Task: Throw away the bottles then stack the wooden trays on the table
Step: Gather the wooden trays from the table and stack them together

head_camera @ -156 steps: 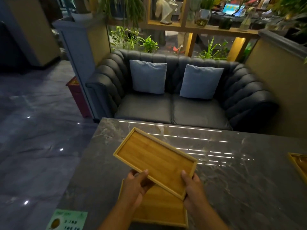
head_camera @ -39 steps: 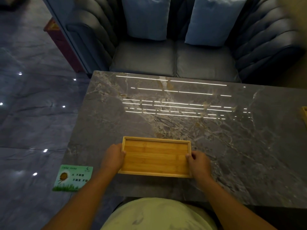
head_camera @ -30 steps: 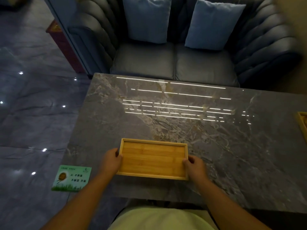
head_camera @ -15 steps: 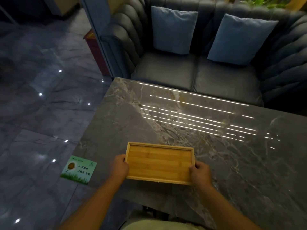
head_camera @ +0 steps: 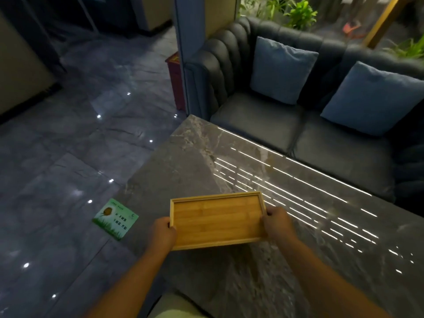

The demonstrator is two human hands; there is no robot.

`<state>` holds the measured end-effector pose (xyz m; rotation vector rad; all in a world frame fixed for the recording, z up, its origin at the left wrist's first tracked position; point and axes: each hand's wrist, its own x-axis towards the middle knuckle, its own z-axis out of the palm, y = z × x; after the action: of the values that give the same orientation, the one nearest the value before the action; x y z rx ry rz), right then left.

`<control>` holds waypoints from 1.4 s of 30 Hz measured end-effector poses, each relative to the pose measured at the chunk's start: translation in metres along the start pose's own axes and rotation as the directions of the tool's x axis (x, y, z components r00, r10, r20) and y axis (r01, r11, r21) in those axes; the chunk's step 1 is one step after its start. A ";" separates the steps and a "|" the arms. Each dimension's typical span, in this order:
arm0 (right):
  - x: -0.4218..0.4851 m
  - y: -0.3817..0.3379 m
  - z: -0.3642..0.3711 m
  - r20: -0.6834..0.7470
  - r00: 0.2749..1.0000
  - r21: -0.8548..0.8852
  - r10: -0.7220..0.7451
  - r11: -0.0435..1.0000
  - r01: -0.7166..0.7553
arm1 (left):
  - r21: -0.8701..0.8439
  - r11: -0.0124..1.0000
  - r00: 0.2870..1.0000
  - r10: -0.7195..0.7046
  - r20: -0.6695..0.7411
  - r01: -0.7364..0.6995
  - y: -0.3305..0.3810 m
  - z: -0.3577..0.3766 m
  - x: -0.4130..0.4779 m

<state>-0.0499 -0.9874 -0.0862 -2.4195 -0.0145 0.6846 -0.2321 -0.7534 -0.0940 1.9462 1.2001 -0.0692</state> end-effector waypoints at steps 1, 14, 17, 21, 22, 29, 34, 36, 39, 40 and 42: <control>0.003 -0.008 0.000 0.009 1.000 -0.023 -0.013 1.000 0.013 | -0.015 1.000 1.000 -0.014 -0.009 0.014 -0.001 -0.003 0.003; 0.082 -0.139 0.059 0.124 0.976 -0.208 -0.177 0.957 0.200 | -0.135 0.976 0.975 -0.189 -0.116 0.174 -0.029 -0.050 0.071; 0.103 -0.174 0.080 0.196 0.958 -0.280 -0.207 0.925 0.257 | -0.171 0.958 0.958 -0.254 -0.136 0.230 -0.039 -0.057 0.084; 0.130 -0.216 0.102 0.278 0.921 -0.339 -0.274 0.869 0.361 | -0.278 0.912 0.926 -0.350 -0.145 0.301 -0.045 -0.060 0.099; 0.137 -0.225 0.106 0.290 0.912 -0.352 -0.289 0.854 0.382 | -0.290 0.901 0.916 -0.374 -0.144 0.322 -0.046 -0.059 0.102; 0.172 -0.278 0.133 0.372 0.868 -0.377 -0.330 0.801 0.466 | -0.434 0.827 0.889 -0.444 -0.116 0.356 -0.051 -0.057 0.121; 0.188 -0.292 0.152 0.424 0.841 -0.388 -0.337 0.771 0.505 | -0.457 0.831 0.883 -0.435 -0.176 0.318 -0.056 -0.061 0.128; 0.193 -0.296 0.161 0.431 0.833 -0.383 -0.346 0.766 0.516 | -0.472 0.822 0.878 -0.443 -0.179 0.319 -0.059 -0.061 0.131; 0.200 -0.300 0.171 0.440 0.827 -0.344 -0.349 0.785 0.515 | -0.484 0.809 0.874 -0.459 -0.163 0.334 -0.061 -0.058 0.133; 0.202 -0.301 0.173 0.445 0.826 -0.344 -0.346 0.785 0.515 | -0.482 0.809 0.872 -0.461 -0.165 0.336 -0.062 -0.058 0.133; 0.206 -0.304 0.178 0.441 0.828 -0.342 -0.345 0.789 0.511 | -0.491 0.805 0.874 -0.458 -0.160 0.333 -0.065 -0.057 0.134</control>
<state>0.0887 -0.6061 -0.1304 -2.5263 -0.9598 0.9661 -0.2285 -0.6062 -0.1554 1.2983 1.6340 0.2488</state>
